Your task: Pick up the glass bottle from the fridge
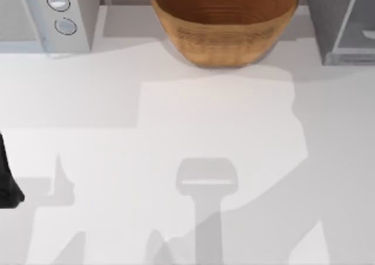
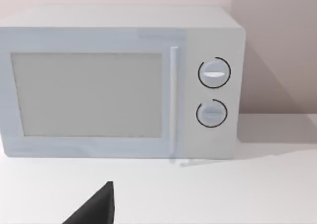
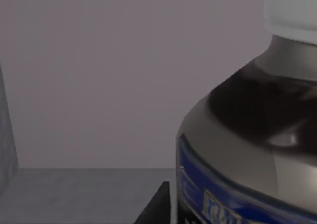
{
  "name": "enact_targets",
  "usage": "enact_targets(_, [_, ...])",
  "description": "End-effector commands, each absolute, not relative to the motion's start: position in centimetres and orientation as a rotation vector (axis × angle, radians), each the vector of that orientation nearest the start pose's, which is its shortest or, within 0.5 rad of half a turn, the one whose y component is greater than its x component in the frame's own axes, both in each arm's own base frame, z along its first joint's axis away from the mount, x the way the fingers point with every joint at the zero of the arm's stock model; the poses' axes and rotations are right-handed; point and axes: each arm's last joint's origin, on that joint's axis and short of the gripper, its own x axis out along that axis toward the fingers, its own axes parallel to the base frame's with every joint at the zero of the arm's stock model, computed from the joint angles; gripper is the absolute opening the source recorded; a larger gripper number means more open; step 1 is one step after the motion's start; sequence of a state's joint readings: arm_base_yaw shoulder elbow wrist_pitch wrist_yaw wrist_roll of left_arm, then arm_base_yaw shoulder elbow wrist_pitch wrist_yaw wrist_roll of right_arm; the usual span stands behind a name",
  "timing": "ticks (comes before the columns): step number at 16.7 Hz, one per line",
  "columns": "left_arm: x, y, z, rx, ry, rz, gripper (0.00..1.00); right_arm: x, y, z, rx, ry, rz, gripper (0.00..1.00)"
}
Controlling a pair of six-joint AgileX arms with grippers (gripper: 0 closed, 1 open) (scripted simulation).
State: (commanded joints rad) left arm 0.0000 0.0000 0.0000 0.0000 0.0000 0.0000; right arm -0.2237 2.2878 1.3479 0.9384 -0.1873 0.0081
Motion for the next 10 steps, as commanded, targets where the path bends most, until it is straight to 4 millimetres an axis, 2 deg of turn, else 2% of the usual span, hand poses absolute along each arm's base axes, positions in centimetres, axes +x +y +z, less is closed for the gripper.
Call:
enact_targets(5, [10.6, -0.1, 16.0, 0.0, 0.0, 0.0, 1.0, 48.0, -10.0, 14.0, -0.005, 0.005, -0.013, 0.0])
enact_targets(10, [10.6, -0.1, 16.0, 0.0, 0.0, 0.0, 1.0, 48.0, -10.0, 17.7, -0.003, 0.005, -0.014, 0.0])
